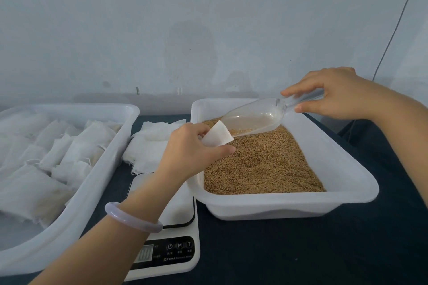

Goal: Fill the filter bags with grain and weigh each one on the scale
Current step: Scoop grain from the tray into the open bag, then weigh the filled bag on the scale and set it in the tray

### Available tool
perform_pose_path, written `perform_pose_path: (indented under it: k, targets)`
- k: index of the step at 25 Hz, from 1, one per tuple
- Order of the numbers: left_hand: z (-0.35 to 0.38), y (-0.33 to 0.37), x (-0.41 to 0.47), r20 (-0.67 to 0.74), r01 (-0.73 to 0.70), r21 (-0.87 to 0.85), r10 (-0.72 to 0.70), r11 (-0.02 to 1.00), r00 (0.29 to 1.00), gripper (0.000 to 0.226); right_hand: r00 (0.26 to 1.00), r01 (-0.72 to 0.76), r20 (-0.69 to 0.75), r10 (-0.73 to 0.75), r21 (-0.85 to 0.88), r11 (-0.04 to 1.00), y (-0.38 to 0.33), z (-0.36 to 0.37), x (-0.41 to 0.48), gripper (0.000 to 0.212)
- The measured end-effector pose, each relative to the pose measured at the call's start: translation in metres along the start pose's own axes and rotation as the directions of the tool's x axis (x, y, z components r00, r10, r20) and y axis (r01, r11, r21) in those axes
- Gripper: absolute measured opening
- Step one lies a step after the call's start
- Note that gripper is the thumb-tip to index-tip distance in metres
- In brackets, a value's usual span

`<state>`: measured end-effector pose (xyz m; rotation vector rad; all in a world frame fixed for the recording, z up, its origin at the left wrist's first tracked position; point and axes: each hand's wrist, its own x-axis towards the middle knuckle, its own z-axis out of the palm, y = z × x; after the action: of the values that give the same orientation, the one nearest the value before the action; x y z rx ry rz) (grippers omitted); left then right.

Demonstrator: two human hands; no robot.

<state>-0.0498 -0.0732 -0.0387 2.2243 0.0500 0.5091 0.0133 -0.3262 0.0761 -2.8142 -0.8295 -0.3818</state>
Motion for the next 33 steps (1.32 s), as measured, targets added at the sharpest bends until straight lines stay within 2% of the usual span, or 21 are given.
perform_pose_path:
  k: [3,7,11,14,18,20,21,22,23,24,25,26,27,28,29,30,32,33]
  targets:
    - [-0.002,-0.001,-0.002,-0.006,-0.002,-0.086,0.002,0.996,1.000,0.025,0.994,-0.064,0.099,0.051,0.138,0.988,0.004,0.007,-0.003,0.034]
    - [-0.009,-0.007,-0.005,0.018,0.033,-0.205,-0.029,0.978,0.999,0.021,0.981,-0.091,0.193,0.031,0.315,0.945,0.010,0.030,-0.014,0.034]
    - [-0.021,-0.013,-0.010,0.111,0.122,-0.482,-0.078,0.868,0.991,0.027,0.980,-0.137,0.192,0.051,0.471,0.871,0.017,0.051,-0.021,0.032]
    - [-0.034,-0.016,-0.013,0.155,0.174,-0.611,-0.099,0.773,0.983,0.022,0.954,-0.184,0.286,0.086,0.336,0.924,0.018,0.074,-0.018,0.028]
    - [-0.055,-0.026,-0.014,0.197,0.186,-0.634,-0.076,0.750,0.977,0.033,0.854,-0.198,0.499,0.150,0.045,0.979,0.004,0.107,-0.018,0.023]
    - [-0.065,-0.030,-0.014,0.237,0.191,-0.603,-0.055,0.774,0.970,0.029,0.846,-0.166,0.503,0.178,-0.070,0.984,-0.007,0.110,-0.017,0.024]
    - [-0.070,-0.032,-0.014,0.263,0.191,-0.582,-0.039,0.791,0.964,0.029,0.877,-0.130,0.454,0.159,-0.095,0.987,-0.016,0.108,-0.015,0.029]
    - [-0.074,-0.034,-0.013,0.291,0.186,-0.559,-0.019,0.808,0.956,0.031,0.921,-0.103,0.375,0.104,-0.023,0.994,-0.028,0.103,-0.012,0.041]
    - [-0.080,-0.033,-0.014,0.331,0.192,-0.549,0.000,0.813,0.944,0.034,0.957,-0.078,0.289,0.025,0.174,0.982,-0.045,0.098,-0.008,0.052]
    - [-0.084,-0.034,-0.015,0.372,0.197,-0.542,0.024,0.817,0.928,0.035,0.971,-0.037,0.230,-0.072,0.436,0.899,-0.066,0.091,-0.005,0.057]
    - [-0.089,-0.035,-0.015,0.413,0.191,-0.535,0.058,0.823,0.909,0.038,0.965,0.013,0.187,-0.183,0.663,0.748,-0.090,0.085,-0.004,0.058]
    - [-0.094,-0.038,-0.015,0.440,0.165,-0.529,0.103,0.832,0.892,0.040,0.951,0.037,0.154,-0.270,0.808,0.588,-0.111,0.084,-0.001,0.057]
    - [-0.099,-0.042,-0.015,0.461,0.136,-0.533,0.152,0.835,0.874,0.043,0.946,0.020,0.133,-0.297,0.887,0.461,-0.128,0.086,0.001,0.057]
    - [-0.103,-0.045,-0.016,0.473,0.117,-0.543,0.188,0.831,0.861,0.044,0.952,-0.010,0.126,-0.280,0.924,0.383,-0.139,0.091,0.004,0.058]
    - [-0.106,-0.047,-0.016,0.489,0.120,-0.545,0.199,0.830,0.849,0.046,0.961,-0.042,0.137,-0.240,0.931,0.363,-0.150,0.095,0.008,0.059]
    - [-0.108,-0.048,-0.016,0.519,0.125,-0.527,0.202,0.841,0.831,0.050,0.967,-0.064,0.155,-0.202,0.916,0.395,-0.158,0.100,0.011,0.060]
    - [-0.110,-0.051,-0.017,0.575,0.085,-0.443,0.211,0.892,0.790,0.056,0.970,-0.055,0.171,-0.173,0.847,0.529,-0.172,0.111,0.015,0.054]
    - [-0.112,-0.052,-0.018,0.573,0.055,-0.383,0.191,0.922,0.797,0.052,0.974,-0.024,0.155,-0.166,0.798,0.602,-0.177,0.115,0.017,0.045]
